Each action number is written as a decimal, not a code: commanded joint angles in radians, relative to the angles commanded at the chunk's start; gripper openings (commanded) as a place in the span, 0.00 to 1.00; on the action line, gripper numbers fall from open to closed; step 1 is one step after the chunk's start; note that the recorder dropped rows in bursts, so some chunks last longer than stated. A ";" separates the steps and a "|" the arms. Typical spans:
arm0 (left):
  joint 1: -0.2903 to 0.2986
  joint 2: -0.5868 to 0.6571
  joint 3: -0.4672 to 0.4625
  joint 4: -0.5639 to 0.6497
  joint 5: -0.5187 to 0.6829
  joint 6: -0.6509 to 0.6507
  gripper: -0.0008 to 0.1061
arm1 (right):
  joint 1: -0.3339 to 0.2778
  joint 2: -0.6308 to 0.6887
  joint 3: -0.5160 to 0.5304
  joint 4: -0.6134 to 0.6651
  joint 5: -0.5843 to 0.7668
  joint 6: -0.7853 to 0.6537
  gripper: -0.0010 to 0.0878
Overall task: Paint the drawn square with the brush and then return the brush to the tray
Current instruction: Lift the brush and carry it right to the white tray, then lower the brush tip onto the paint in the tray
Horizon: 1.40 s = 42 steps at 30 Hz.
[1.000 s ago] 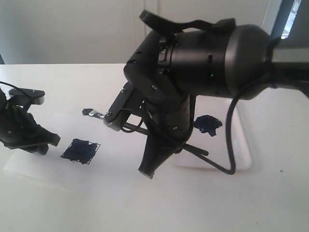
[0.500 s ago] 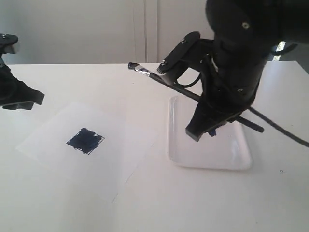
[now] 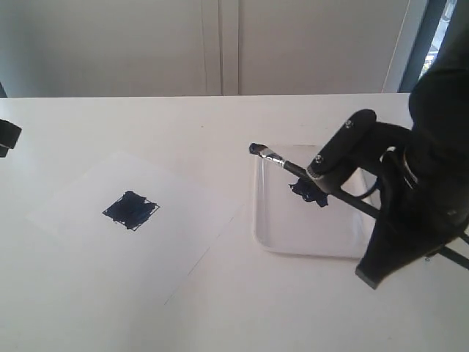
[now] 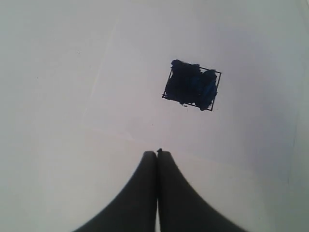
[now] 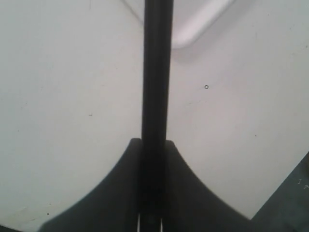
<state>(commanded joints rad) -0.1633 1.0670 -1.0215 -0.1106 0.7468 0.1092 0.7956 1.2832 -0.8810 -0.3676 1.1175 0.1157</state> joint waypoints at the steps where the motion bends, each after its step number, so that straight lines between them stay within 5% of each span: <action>1: 0.000 -0.024 0.004 0.000 0.017 0.000 0.02 | 0.000 -0.008 0.020 0.000 -0.009 0.008 0.01; 14: 0.000 -0.340 0.262 -0.080 0.177 -0.031 0.02 | 0.000 -0.049 0.305 -0.140 -0.132 0.313 0.01; 26: 0.000 -0.557 0.472 -0.163 0.215 -0.036 0.01 | 0.000 0.011 0.322 -0.169 -0.361 0.569 0.01; 42: 0.000 -0.637 0.478 -0.248 0.285 -0.025 0.01 | 0.000 0.183 0.322 -0.112 -0.416 0.650 0.01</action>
<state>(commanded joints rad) -0.1633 0.4302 -0.5437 -0.3582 1.0321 0.0843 0.7956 1.4661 -0.5590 -0.4791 0.7019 0.7659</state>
